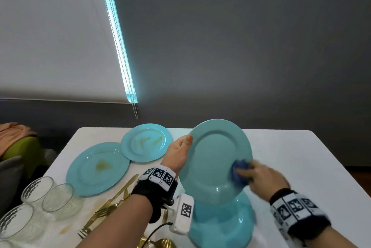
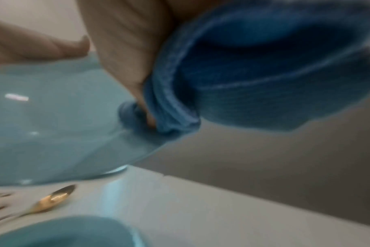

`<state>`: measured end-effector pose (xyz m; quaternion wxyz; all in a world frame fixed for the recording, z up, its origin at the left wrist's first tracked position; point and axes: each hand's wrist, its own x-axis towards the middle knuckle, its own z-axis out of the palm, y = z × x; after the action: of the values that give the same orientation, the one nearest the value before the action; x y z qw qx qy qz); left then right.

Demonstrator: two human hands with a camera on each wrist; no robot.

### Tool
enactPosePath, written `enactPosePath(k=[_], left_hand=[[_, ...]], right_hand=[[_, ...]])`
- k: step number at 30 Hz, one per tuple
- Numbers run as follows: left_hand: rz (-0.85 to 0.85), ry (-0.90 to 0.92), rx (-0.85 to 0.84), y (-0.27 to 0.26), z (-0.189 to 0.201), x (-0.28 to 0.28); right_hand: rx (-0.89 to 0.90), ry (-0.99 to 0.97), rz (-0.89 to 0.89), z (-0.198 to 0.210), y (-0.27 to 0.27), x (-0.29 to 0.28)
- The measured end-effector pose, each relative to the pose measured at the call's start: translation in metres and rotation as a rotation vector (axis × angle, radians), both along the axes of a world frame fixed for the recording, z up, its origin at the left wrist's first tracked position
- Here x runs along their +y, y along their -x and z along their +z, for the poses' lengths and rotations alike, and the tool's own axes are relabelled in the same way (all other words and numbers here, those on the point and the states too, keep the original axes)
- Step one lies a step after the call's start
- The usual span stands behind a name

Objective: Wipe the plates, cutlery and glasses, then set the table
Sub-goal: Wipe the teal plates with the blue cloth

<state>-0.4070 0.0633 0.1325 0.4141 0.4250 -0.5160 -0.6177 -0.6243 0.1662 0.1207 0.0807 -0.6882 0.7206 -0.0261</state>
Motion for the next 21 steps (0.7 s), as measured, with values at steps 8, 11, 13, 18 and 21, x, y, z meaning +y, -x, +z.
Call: enactPosePath(k=[8,11,13,18,21], left_hand=[[-0.088,0.084,-0.021,0.037,-0.007,0.015],[-0.08,0.055,0.002,0.03,-0.009,0.013],[-0.09,0.048,0.016,0.027,-0.006,0.015],[-0.043,0.059,-0.006,0.03,0.0,0.018],[-0.051,0.064,-0.028,0.023,-0.002,0.016]], right_hand=[[-0.24,0.582,-0.001,0.025,-0.045,-0.035],[-0.234,0.482,-0.065,0.027,-0.03,-0.038],[-0.253,0.517,-0.395,0.026,-0.014,-0.044],[-0.256,0.524,0.04,0.016,-0.06,-0.033],[-0.282,0.531,-0.088,0.026,-0.043,-0.038]])
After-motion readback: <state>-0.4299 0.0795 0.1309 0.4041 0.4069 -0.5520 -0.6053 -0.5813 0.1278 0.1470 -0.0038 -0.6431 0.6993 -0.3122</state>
